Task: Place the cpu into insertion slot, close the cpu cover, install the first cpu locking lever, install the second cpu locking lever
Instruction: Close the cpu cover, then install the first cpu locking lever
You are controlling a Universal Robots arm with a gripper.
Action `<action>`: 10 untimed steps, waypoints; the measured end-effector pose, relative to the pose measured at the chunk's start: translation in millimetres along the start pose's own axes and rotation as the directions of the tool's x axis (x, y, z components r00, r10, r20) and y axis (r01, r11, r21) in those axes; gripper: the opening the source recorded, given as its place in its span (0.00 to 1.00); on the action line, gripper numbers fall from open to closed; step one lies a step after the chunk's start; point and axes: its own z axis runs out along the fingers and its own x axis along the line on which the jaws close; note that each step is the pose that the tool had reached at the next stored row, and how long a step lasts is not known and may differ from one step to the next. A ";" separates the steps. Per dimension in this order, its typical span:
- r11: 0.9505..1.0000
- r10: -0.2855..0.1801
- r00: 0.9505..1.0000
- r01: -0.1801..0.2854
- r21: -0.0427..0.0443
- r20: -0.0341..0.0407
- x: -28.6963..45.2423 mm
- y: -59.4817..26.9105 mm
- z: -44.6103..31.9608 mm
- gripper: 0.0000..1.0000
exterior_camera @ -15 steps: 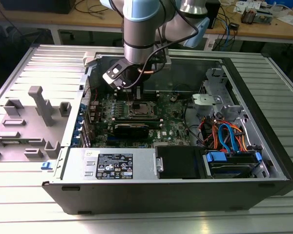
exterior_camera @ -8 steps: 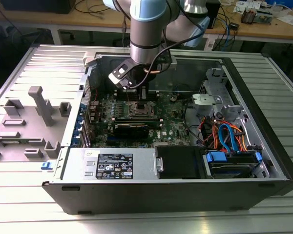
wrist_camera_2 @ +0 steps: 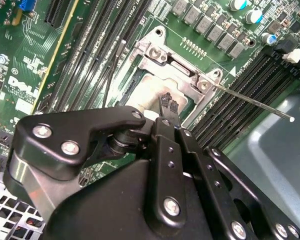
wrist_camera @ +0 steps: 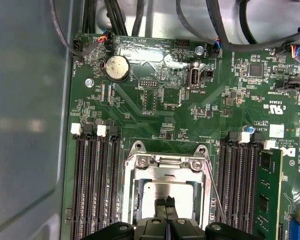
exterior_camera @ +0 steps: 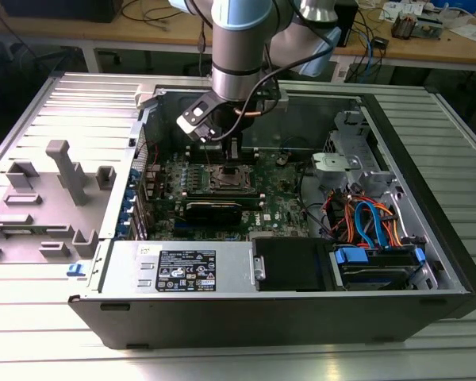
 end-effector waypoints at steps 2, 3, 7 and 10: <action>1.000 0.000 1.000 0.000 0.000 0.000 0.0 0.0 -0.7 0.11; 1.000 0.000 1.000 0.000 0.000 0.000 0.0 0.0 -0.9 0.11; 1.000 0.000 1.000 0.000 0.000 0.000 0.0 0.0 -1.3 0.11; 1.000 0.000 1.000 0.000 0.000 0.000 0.0 0.0 -1.7 0.11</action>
